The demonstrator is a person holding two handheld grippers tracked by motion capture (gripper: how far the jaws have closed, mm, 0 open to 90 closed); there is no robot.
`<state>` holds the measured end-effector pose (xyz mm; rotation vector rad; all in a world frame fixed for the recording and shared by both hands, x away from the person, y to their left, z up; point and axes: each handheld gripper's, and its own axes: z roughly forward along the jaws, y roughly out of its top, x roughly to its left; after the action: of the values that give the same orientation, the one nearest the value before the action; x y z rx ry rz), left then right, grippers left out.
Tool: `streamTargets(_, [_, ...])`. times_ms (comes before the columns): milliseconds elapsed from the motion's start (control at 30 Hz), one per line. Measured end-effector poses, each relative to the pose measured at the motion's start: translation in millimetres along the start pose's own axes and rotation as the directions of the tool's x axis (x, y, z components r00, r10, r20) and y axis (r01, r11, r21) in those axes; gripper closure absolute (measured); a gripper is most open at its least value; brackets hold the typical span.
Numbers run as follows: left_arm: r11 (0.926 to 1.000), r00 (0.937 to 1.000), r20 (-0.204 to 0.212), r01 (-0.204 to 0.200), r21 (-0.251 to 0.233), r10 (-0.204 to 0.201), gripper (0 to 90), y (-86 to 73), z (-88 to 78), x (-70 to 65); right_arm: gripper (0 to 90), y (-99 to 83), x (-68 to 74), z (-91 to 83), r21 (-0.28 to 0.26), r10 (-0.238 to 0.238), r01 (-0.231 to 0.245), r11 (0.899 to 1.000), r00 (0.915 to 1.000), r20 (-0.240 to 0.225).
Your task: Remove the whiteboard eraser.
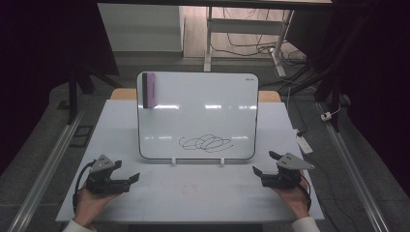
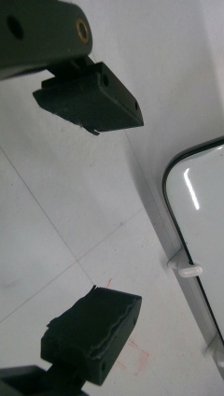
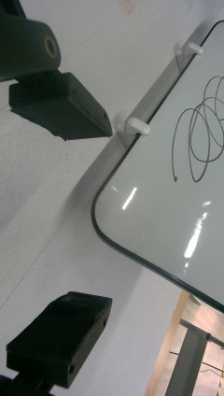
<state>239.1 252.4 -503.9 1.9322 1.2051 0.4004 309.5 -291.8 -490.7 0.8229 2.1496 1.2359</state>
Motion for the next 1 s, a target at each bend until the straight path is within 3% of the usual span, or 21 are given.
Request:
streamTargets(633, [0.9998,0.9998,-0.002,0.02,0.006,-0.02,14.9,0.7,0.2,3.3,15.4,0.7,3.5,1.6,0.004,-0.01,0.01,1.0,0.9999,0.01])
streamTargets(1000, [0.9995,0.9996,-0.006,0.026,-0.021,-0.026,15.5,10.1,-5.1,2.0,15.5,1.0,5.4,2.0,0.004,-0.011,0.011,1.0,0.9999,0.009])
